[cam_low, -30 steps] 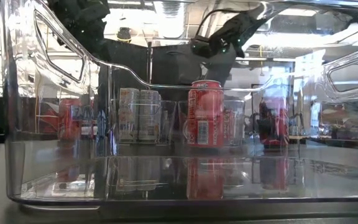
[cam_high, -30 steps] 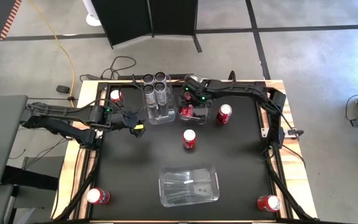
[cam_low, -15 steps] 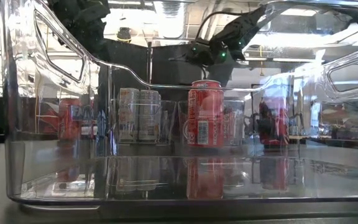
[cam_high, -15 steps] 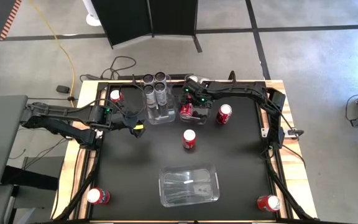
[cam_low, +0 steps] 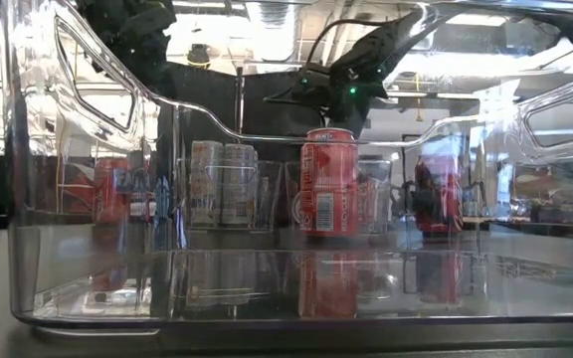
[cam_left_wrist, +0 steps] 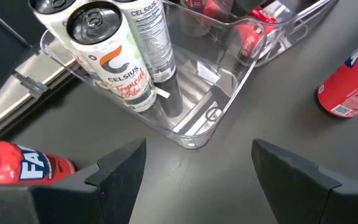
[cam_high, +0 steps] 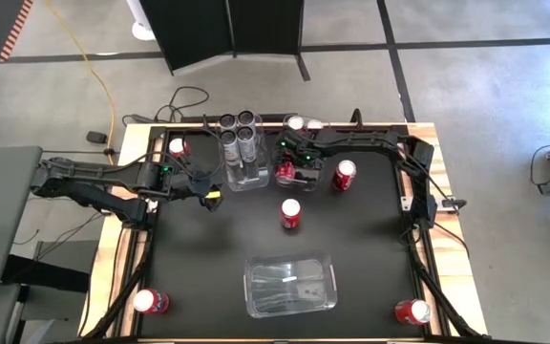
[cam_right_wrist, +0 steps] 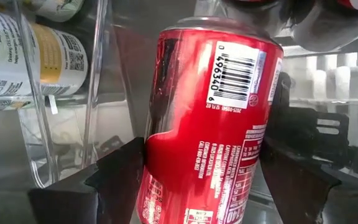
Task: Sort soda cans
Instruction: Adjust the red soda can in the top right transparent bin
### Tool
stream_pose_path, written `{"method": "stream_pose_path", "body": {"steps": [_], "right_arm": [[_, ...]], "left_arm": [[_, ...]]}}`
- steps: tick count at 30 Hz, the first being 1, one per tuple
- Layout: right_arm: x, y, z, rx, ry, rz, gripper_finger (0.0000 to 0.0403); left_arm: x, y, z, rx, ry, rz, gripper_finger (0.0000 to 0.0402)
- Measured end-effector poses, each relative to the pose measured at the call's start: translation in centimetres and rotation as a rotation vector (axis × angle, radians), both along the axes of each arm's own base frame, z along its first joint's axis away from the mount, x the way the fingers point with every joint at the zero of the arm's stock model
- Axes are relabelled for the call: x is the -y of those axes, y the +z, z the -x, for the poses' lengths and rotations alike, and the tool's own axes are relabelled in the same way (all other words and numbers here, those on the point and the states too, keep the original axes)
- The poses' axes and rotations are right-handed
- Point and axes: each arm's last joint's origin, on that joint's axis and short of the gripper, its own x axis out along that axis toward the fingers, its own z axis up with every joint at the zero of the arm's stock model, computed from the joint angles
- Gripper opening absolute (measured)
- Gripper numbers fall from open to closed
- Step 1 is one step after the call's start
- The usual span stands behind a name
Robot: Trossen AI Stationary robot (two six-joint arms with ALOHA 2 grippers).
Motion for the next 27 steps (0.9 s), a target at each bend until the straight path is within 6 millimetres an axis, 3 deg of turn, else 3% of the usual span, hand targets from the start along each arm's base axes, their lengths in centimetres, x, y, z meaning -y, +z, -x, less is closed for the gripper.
{"method": "stream_pose_path", "body": {"steps": [12, 27], "right_arm": [[-0.8, 1.4, 1.3, -0.078, 0.057, 0.016, 0.0319], [-0.1, -0.5, 0.5, -0.09, 0.087, 0.043, 0.0339]], "left_arm": [[0.2, -0.1, 0.1, -0.002, 0.011, 0.021, 0.0289], [-0.3, -0.1, 0.1, -0.007, 0.019, 0.005, 0.0289]]}}
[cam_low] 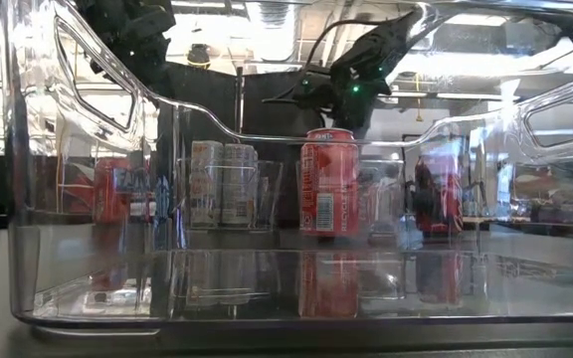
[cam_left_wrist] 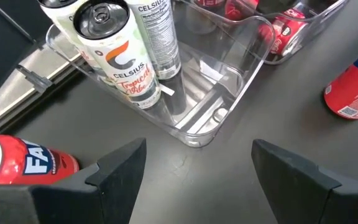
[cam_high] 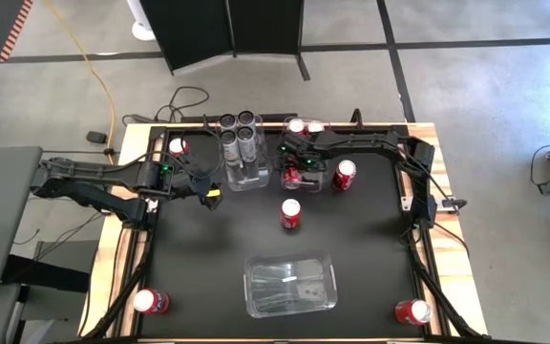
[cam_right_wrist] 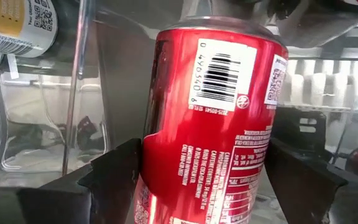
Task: Sort soda cans
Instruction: Adjust the red soda can in the top right transparent bin
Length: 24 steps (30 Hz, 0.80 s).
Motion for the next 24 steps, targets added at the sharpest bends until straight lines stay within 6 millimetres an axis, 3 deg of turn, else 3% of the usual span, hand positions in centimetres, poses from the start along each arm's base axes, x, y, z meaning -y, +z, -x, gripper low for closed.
{"method": "stream_pose_path", "body": {"steps": [6, 12, 14, 20, 24], "right_arm": [[-0.1, -0.2, -0.1, -0.015, 0.026, 0.021, 0.0299], [-0.2, 2.0, 0.4, 0.014, 0.072, 0.057, 0.0244], [-0.4, 3.5, 0.9, 0.026, 0.095, 0.069, 0.0239], [-1.3, 10.6, 2.6, 0.204, 0.173, 0.179, 0.0242], [-2.4, 13.7, 3.4, 0.328, 0.36, 0.226, 0.0242]], "left_arm": [[0.0, 0.0, 0.0, -0.002, -0.002, -0.002, 0.0289], [0.1, 0.0, 0.0, -0.032, -0.042, -0.026, 0.0289], [0.1, 0.0, 0.0, -0.033, -0.047, -0.021, 0.0289], [0.1, 0.2, -0.3, -0.031, -0.092, -0.046, 0.0289], [0.2, 0.8, -1.2, 0.048, -0.173, -0.062, 0.0289]]}}
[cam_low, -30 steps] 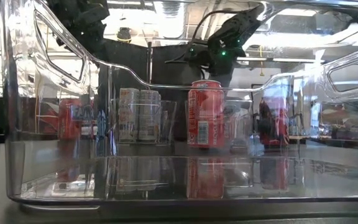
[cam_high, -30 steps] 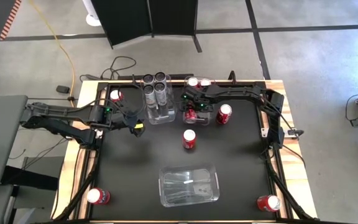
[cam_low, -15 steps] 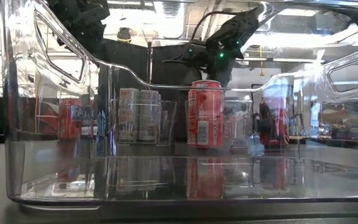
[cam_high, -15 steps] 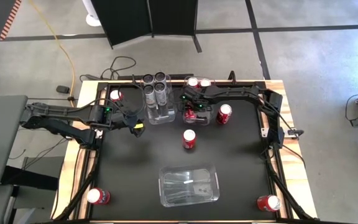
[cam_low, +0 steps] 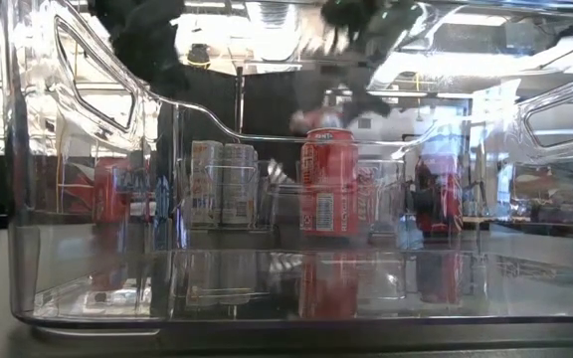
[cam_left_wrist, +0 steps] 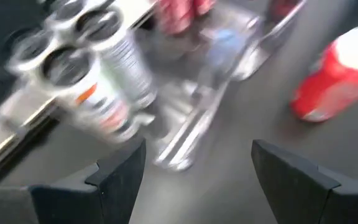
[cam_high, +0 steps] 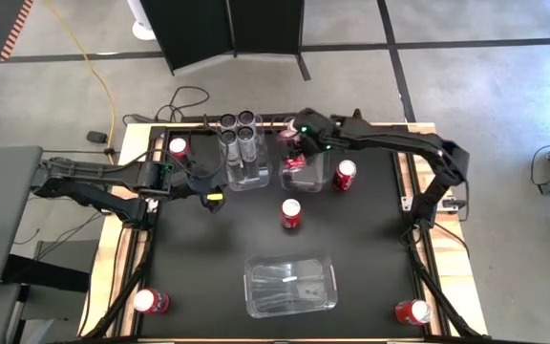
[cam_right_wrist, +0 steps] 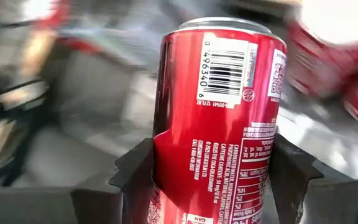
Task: Sort soda cans
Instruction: Adjust the red soda can in the top right transparent bin
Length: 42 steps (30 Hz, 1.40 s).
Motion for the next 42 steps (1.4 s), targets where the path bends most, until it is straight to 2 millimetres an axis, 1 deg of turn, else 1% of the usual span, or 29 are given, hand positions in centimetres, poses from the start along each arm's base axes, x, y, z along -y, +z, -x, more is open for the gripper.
{"method": "stream_pose_path", "body": {"steps": [3, 6, 9, 12, 15, 18, 21, 27, 32, 36, 38, 42], "right_arm": [[-1.4, 2.2, 0.4, 0.091, 0.181, 0.056, 0.0242], [-3.2, 2.9, 0.2, 0.109, 0.345, 0.124, 0.0242], [-5.1, 3.5, 0.2, 0.112, 0.468, 0.207, 0.0242], [-6.8, 4.1, 0.1, 0.131, 0.56, 0.27, 0.0242], [-8.1, 4.0, -0.2, 0.124, 0.634, 0.307, 0.0242], [-9.2, 3.9, -0.4, 0.119, 0.694, 0.338, 0.0242], [-9.9, 3.9, -0.4, 0.118, 0.733, 0.358, 0.0242], [-11.0, 3.9, -0.5, 0.118, 0.799, 0.398, 0.0242], [-11.6, 3.9, -0.5, 0.129, 0.851, 0.4, 0.0242], [-11.8, 3.9, -0.5, 0.14, 0.886, 0.399, 0.0242], [-11.8, 3.9, -0.5, 0.138, 0.893, 0.403, 0.0242], [-11.8, 3.8, -0.4, 0.125, 0.897, 0.397, 0.0242]], "left_arm": [[-0.1, 0.9, -1.1, 0.141, -0.115, 0.095, 0.0289], [-0.7, 1.8, -1.7, 0.255, -0.197, 0.164, 0.0289], [-1.7, 2.0, -1.8, 0.291, -0.206, 0.218, 0.0298], [-2.7, 2.2, -1.7, 0.341, -0.251, 0.321, 0.0321], [-2.9, 2.6, -2.0, 0.391, -0.345, 0.392, 0.0355], [-2.6, 3.0, -2.2, 0.418, -0.449, 0.374, 0.039], [-2.1, 3.4, -2.4, 0.436, -0.522, 0.317, 0.0394], [-2.2, 3.2, -3.1, 0.457, -0.509, 0.331, 0.0399], [-2.4, 1.6, -5.0, 0.417, -0.5, 0.401, 0.04], [-2.5, 0.7, -6.7, 0.434, -0.517, 0.403, 0.04], [-2.6, 0.8, -7.5, 0.48, -0.523, 0.393, 0.04], [-2.9, 1.0, -8.0, 0.536, -0.533, 0.413, 0.04]]}}
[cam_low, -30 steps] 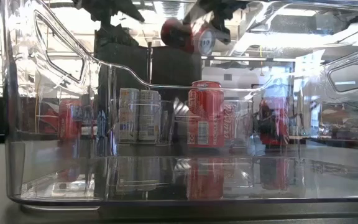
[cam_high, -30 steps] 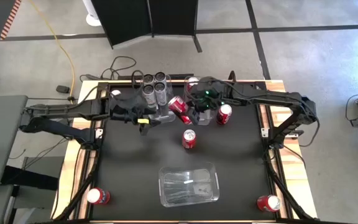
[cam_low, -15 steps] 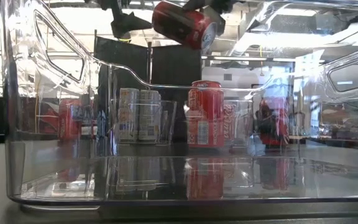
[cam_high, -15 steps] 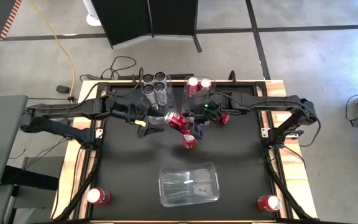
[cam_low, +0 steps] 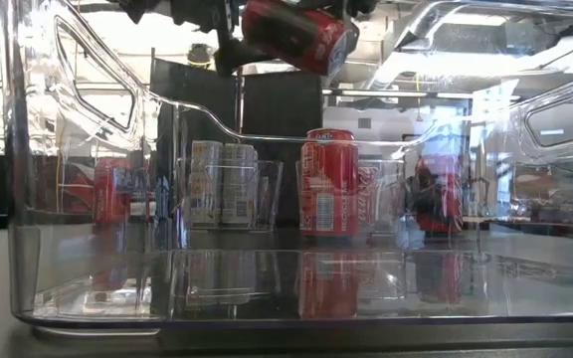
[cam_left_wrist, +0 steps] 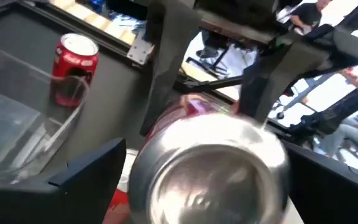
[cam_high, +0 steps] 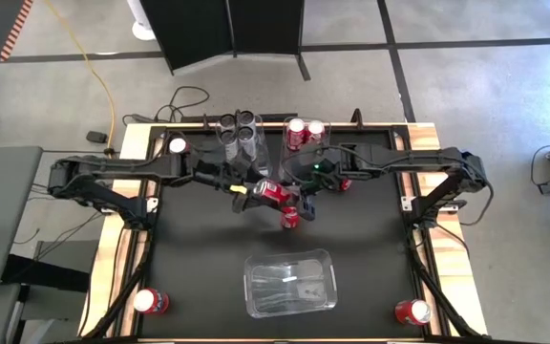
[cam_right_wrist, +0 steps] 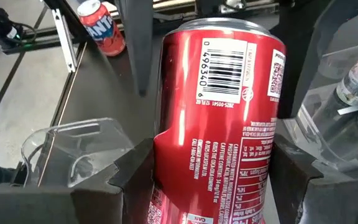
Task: Sort soda cans
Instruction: Adjust the red soda can in the top right transparent bin
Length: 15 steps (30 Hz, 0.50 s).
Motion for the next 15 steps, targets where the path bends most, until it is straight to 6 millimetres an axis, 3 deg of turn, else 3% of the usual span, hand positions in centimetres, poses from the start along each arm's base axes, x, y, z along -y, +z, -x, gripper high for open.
{"method": "stream_pose_path", "body": {"steps": [15], "right_arm": [[0.27, 0.11, -0.04, 0.014, 0.015, -0.003, 0.0242]], "left_arm": [[0.13, 0.02, 0.03, -0.004, -0.037, 0.068, 0.0356]]}}
